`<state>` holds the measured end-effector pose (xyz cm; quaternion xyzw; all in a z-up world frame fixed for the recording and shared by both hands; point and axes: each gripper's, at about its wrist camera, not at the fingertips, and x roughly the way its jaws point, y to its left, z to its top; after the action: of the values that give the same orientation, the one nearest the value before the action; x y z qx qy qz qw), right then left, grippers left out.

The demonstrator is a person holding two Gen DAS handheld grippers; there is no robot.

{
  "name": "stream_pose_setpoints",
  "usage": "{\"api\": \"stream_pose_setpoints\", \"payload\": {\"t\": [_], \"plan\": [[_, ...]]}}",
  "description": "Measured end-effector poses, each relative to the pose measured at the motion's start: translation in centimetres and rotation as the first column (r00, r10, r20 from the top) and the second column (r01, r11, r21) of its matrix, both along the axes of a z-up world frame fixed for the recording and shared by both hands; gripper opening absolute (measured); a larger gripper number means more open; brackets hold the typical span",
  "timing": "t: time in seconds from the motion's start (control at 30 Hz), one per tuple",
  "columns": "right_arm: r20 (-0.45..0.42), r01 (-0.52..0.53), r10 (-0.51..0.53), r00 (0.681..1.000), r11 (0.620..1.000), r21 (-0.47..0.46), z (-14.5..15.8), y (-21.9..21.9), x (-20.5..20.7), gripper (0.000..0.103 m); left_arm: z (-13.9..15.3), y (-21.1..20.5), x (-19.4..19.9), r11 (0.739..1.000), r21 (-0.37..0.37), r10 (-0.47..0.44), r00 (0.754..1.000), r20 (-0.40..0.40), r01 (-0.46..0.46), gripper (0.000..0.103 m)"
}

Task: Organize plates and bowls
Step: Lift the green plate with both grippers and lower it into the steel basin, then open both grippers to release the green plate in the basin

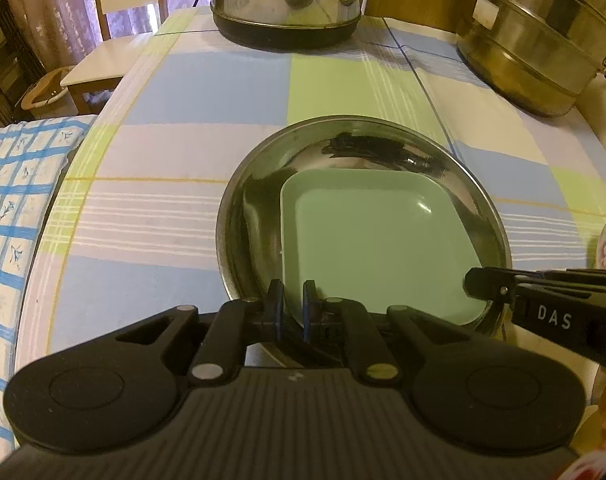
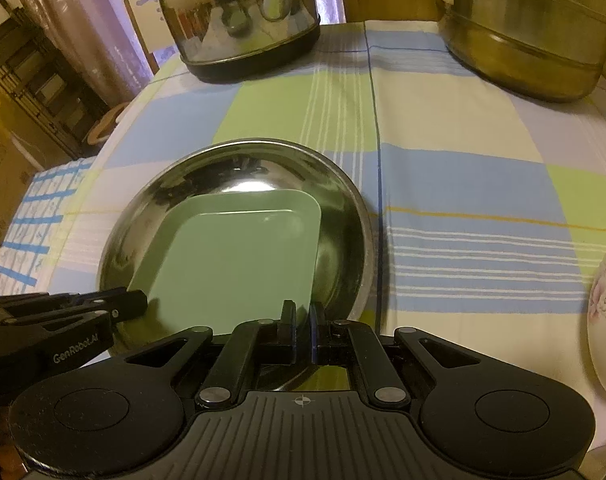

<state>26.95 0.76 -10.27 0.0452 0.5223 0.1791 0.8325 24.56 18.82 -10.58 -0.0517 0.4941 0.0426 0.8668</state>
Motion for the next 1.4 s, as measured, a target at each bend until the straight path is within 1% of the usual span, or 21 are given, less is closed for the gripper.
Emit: {"api": "stream_pose_setpoints", "payload": {"t": [0.03, 0.07, 0.1, 0.13, 0.17, 0.3, 0.37, 0.4, 0.47, 0.53, 0.57, 0.6, 0.67, 0.8, 0.9, 1.1, 1.17, 1.27, 1.4], "plan": [[-0.007, 0.005, -0.005, 1.000, 1.000, 0.015, 0.0, -0.2, 0.1, 0.006, 0.1, 0.0, 0.0, 1.000, -0.001, -0.002, 1.000, 0.005, 0.002, 0.011], [-0.009, 0.009, -0.009, 1.000, 1.000, 0.026, 0.1, -0.3, 0.1, 0.006, 0.3, 0.1, -0.1, 1.000, -0.005, -0.004, 1.000, 0.009, 0.004, 0.018], [-0.005, 0.011, -0.011, 1.000, 0.999, 0.035, 0.2, -0.5, 0.1, 0.006, 0.5, 0.1, -0.1, 1.000, -0.009, -0.003, 1.000, 0.014, 0.003, 0.022], [0.001, 0.011, -0.011, 1.000, 0.999, 0.041, 0.4, -0.7, 0.1, 0.006, 0.7, 0.1, -0.1, 1.000, -0.010, 0.000, 1.000, 0.019, 0.000, 0.028], [0.006, 0.012, -0.012, 1.000, 0.999, 0.046, 0.6, -0.8, 0.1, 0.007, 0.9, 0.1, -0.2, 1.000, -0.010, -0.001, 1.000, 0.024, 0.001, 0.030], [0.020, 0.017, -0.018, 1.000, 0.998, 0.063, 1.5, -1.5, 0.0, 0.009, 1.9, -0.2, -0.6, 1.000, 0.001, -0.005, 0.999, 0.044, 0.005, 0.034], [0.024, 0.011, -0.013, 1.000, 0.997, 0.074, 2.1, -1.9, -0.1, 0.013, 2.4, -0.4, -0.9, 1.000, 0.001, -0.007, 0.999, 0.048, 0.007, 0.039], [0.024, 0.007, -0.009, 1.000, 0.997, 0.080, 2.3, -2.2, -0.3, 0.019, 2.7, -0.5, -1.2, 1.000, 0.001, -0.008, 0.999, 0.053, 0.008, 0.040], [0.024, 0.010, -0.012, 1.000, 0.996, 0.092, 2.9, -2.9, -0.5, 0.042, 3.4, -0.7, -1.8, 1.000, 0.003, -0.009, 0.998, 0.063, 0.009, 0.043], [0.037, 0.015, -0.019, 0.999, 0.994, 0.108, 3.6, -3.8, -1.1, 0.052, 4.0, -0.9, -2.4, 1.000, 0.008, -0.006, 0.998, 0.066, 0.006, 0.047], [0.040, 0.012, -0.017, 0.999, 0.994, 0.111, 3.9, -4.0, -1.4, 0.054, 4.4, -1.0, -2.8, 1.000, 0.011, -0.006, 0.998, 0.069, 0.006, 0.048], [0.040, 0.007, -0.012, 0.999, 0.994, 0.112, 4.3, -4.4, -1.6, 0.054, 4.7, -1.1, -3.2, 1.000, 0.012, -0.006, 0.997, 0.071, 0.005, 0.050], [0.035, 0.003, -0.008, 0.999, 0.993, 0.118, 4.7, -5.1, -2.2, 0.056, 5.4, -1.4, -4.2, 1.000, 0.014, -0.003, 0.997, 0.078, 0.001, 0.058], [0.013, -0.010, 0.008, 1.000, 0.992, 0.130, 5.5, -6.4, -3.4, 0.057, 6.8, -2.0, -6.1, 1.000, 0.011, 0.006, 0.995, 0.099, -0.007, 0.063], [0.002, -0.021, 0.021, 1.000, 0.989, 0.145, 5.9, -7.4, -4.6, 0.057, 7.6, -2.5, -7.7, 1.000, 0.003, 0.019, 0.994, 0.109, -0.020, 0.068], [0.009, -0.050, 0.049, 0.999, 0.982, 0.182, 7.3, -9.4, -7.1, 0.057, 8.8, -4.2, -10.8, 0.999, -0.006, 0.036, 0.993, 0.112, -0.035, 0.072], [0.027, -0.064, 0.061, 0.998, 0.983, 0.170, 7.9, -9.9, -8.1, 0.057, 9.0, -4.8, -11.7, 0.999, 0.003, 0.038, 0.993, 0.115, -0.039, 0.074], [0.058, -0.085, 0.077, 0.995, 0.985, 0.149, 8.6, -10.8, -9.5, 0.058, 9.2, -5.9, -12.9, 0.999, 0.005, 0.043, 0.992, 0.115, -0.044, 0.075], [0.072, -0.089, 0.080, 0.994, 0.986, 0.138, 9.0, -12.4, -11.1, 0.059, 9.5, -7.6, -14.6, 0.999, 0.009, 0.043, 0.992, 0.119, -0.045, 0.077]]}}
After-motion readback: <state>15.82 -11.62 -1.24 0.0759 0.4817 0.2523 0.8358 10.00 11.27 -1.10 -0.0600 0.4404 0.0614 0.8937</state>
